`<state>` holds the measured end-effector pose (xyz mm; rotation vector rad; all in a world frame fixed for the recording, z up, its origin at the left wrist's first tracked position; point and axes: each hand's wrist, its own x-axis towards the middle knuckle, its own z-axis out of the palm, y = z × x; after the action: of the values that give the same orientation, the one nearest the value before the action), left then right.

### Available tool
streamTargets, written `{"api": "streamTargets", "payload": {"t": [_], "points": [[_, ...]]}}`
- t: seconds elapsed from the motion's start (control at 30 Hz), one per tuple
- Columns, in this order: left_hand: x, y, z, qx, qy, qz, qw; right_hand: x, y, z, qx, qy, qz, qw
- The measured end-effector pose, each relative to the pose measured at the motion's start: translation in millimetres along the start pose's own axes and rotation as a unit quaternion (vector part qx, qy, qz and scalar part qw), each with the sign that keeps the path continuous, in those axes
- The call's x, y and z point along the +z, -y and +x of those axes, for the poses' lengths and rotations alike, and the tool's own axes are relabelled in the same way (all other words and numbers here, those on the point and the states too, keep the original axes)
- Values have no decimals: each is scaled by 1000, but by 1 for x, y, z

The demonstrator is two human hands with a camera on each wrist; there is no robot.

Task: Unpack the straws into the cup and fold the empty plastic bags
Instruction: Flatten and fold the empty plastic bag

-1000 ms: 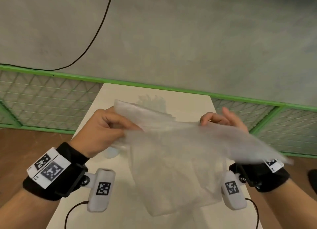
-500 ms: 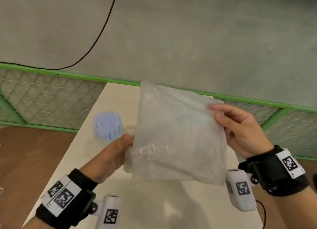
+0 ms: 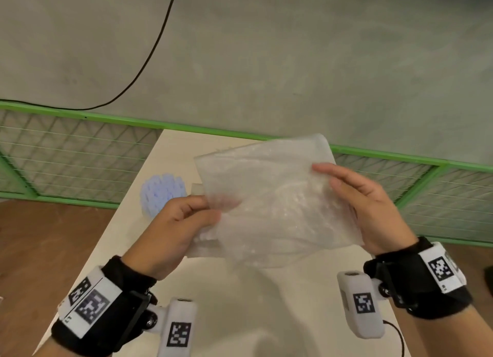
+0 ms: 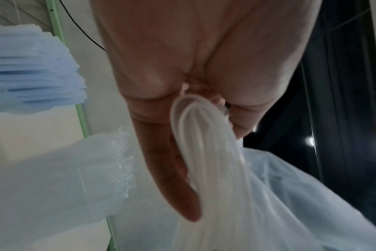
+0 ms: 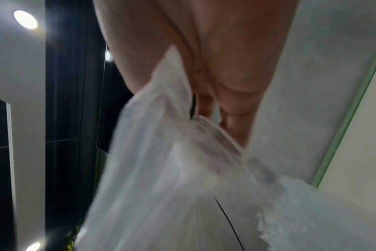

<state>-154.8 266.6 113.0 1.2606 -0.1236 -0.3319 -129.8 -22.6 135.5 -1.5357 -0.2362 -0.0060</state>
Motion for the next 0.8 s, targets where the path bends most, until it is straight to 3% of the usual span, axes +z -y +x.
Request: {"api": "streamTargets", "payload": {"t": [0.07, 0.17, 0.27, 0.4, 0.53, 0.63, 0.7, 0.8], "points": [[3, 0, 0, -12, 6, -44, 999, 5, -3, -4, 13, 34, -32, 999], [9, 4, -2, -22, 44, -17, 999, 15, -4, -8, -33, 53, -199, 978], [16, 5, -3, 19, 31, 58, 998, 20, -4, -8, -39, 48, -271, 961], [16, 2, 0, 21, 8, 94, 995, 22, -10, -7, -51, 4, -333, 942], [22, 12, 11, 49, -45, 193, 979, 52, -11, -12, -112, -65, -490, 862], [32, 18, 18, 73, -76, 282, 954, 81, -13, -17, -148, -54, -552, 819], [40, 18, 20, 85, -72, 305, 946, 92, -16, -22, -169, 2, -525, 834], [43, 15, 19, 101, -18, 256, 961, 98, -15, -28, -182, 86, -421, 884]]}}
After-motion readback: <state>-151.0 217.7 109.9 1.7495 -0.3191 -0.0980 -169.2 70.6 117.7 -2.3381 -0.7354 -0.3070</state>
